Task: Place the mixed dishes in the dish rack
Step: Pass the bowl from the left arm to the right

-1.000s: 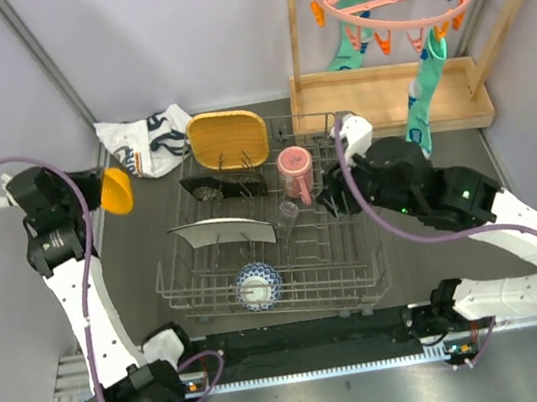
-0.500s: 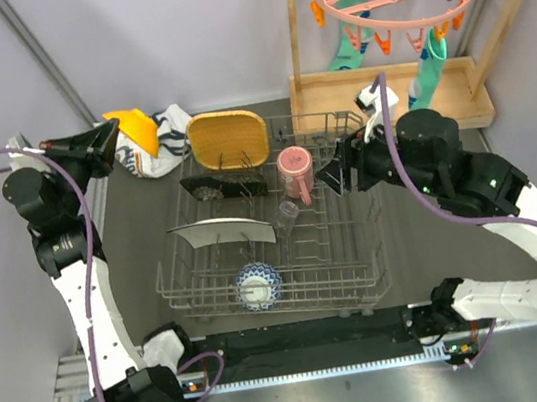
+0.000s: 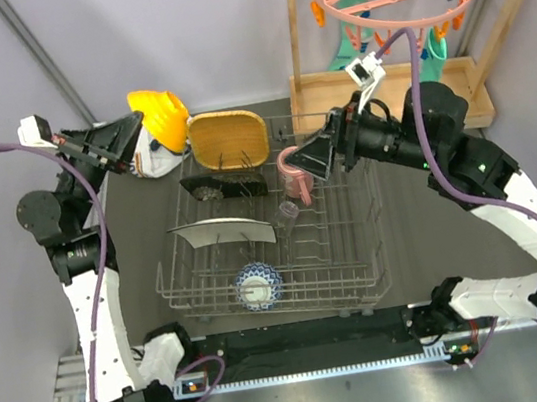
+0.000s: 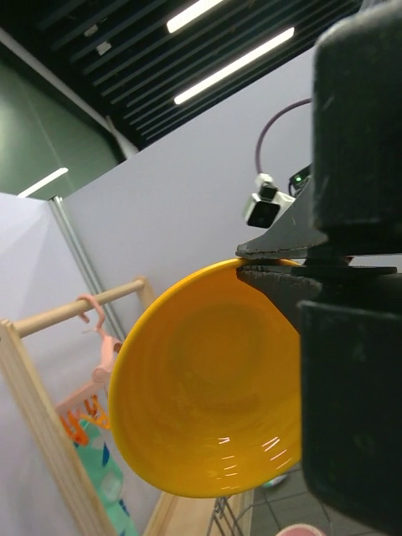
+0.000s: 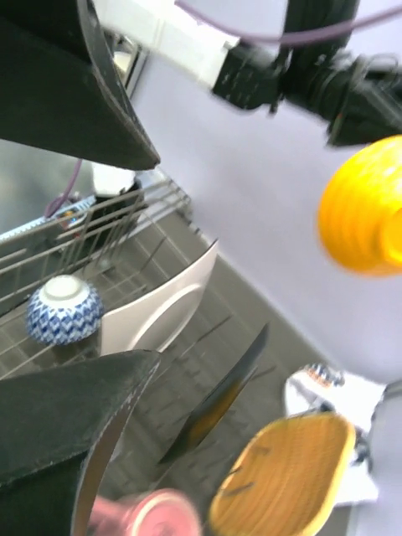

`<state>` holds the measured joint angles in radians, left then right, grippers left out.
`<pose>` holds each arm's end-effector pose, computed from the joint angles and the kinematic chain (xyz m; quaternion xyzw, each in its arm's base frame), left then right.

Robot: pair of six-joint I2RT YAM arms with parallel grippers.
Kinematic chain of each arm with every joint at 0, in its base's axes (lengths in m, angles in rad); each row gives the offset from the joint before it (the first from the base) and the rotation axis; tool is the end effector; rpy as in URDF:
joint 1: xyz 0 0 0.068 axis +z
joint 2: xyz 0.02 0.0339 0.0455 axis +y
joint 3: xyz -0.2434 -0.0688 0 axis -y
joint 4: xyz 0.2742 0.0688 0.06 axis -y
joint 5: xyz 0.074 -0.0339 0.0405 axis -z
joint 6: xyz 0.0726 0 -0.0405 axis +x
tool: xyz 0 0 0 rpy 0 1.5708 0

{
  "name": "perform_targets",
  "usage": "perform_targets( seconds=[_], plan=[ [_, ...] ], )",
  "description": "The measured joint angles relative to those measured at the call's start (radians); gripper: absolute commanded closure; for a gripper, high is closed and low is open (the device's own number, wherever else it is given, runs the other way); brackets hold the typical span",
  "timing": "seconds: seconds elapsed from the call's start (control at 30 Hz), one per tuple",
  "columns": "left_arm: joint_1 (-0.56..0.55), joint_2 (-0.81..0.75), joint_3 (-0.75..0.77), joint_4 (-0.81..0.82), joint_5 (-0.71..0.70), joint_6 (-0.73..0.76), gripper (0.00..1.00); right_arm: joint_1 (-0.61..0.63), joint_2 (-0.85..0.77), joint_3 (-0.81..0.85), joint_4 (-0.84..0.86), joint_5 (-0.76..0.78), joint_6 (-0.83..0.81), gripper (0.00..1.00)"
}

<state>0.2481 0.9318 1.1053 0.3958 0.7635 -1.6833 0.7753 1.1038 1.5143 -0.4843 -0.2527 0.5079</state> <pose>0.2460 0.0105 0.4835 -0.1805 0.5222 -0.6701 0.4957 0.1886 0.2102 0.4846 -0.1819 0.7090 0.4780 0.4856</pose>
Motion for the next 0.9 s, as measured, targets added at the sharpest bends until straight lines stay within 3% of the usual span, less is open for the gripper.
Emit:
perform_targets(
  seconds=[0.57, 0.9],
  plan=[
    [-0.159, -0.111, -0.094, 0.106, 0.023, -0.05, 1.0, -0.117, 0.189, 0.052, 0.343, -0.257, 0.221, 0.05],
    [-0.385, -0.051, -0.094, 0.081, -0.042, 0.053, 1.0, -0.117, 0.321, 0.131, 0.383, -0.298, 0.279, 0.05]
  ],
)
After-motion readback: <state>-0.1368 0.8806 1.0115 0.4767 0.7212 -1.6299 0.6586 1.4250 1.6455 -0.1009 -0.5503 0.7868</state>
